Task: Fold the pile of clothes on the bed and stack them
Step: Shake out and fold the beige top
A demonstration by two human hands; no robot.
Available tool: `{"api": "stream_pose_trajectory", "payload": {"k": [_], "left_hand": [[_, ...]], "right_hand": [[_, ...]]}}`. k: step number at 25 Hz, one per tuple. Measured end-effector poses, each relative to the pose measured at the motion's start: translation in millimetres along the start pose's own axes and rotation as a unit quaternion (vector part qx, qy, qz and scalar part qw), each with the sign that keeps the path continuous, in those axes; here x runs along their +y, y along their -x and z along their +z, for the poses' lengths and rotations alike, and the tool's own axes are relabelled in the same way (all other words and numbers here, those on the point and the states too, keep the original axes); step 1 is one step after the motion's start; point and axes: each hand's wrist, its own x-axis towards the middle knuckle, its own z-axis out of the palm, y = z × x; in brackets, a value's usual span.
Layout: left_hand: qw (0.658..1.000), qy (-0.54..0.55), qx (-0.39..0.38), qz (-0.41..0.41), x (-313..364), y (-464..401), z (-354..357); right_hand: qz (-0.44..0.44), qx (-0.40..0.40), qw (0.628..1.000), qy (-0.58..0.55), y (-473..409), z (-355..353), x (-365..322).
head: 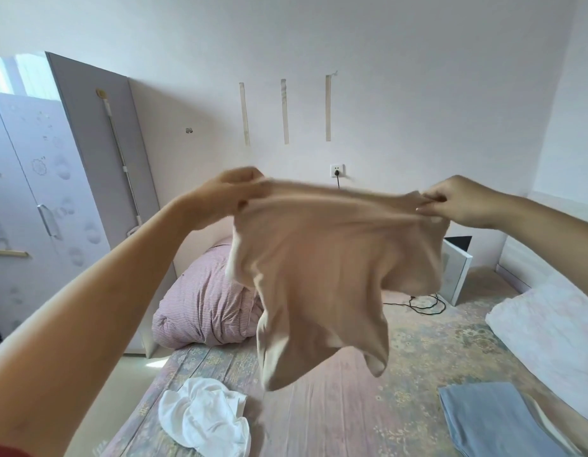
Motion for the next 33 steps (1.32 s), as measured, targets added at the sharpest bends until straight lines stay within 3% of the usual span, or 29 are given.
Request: {"api": "stream_pose_trajectory", "payload": {"k": [2,4,6,8,10,14,20,23,27,30,33], "left_hand": [[0.985,-0.171,-0.008,-0.013,-11,-3,1],[0.966,-0.252,0.057,0.019,-12,-8,2],[0.953,-0.286,0.086,0.045,-11,-9,4],[0.961,-0.251,0.112,0.036,-14,-10,6],[0.953,-0.284,0.102,0.012,-22,-11,9],[0.906,-0.390,0.165,0.002,-42,-10,13],[0.937,-0.280,0.202,-0.053,-95,-26,42],[0.961,-0.226,0.128,-0.090,-139,-38,61],[0.967,-0.007,0.185,-0.173,-199,-53,90],[0.966,-0.021,0.186,-0.178,-242,-71,114],[0.963,-0.149,0.149,-0.168,-288,-90,128]], "right_hand": [[0.005,0.022,1.000,0.003,-3,0,4],[0.003,0.062,0.996,-0.057,-6,-1,2],[0.007,0.084,0.987,-0.138,-9,2,1],[0.007,0.105,0.974,-0.201,-13,6,2],[-0.007,0.083,0.985,-0.151,-15,12,7],[-0.025,0.093,0.985,-0.142,-17,21,24],[-0.023,0.074,0.974,-0.214,-26,58,46],[-0.018,0.003,0.985,-0.171,-40,97,70],[0.035,-0.010,0.989,-0.140,-67,159,111],[0.094,-0.029,0.978,-0.186,-86,200,127],[0.167,-0.022,0.959,-0.226,-112,244,150]]}}
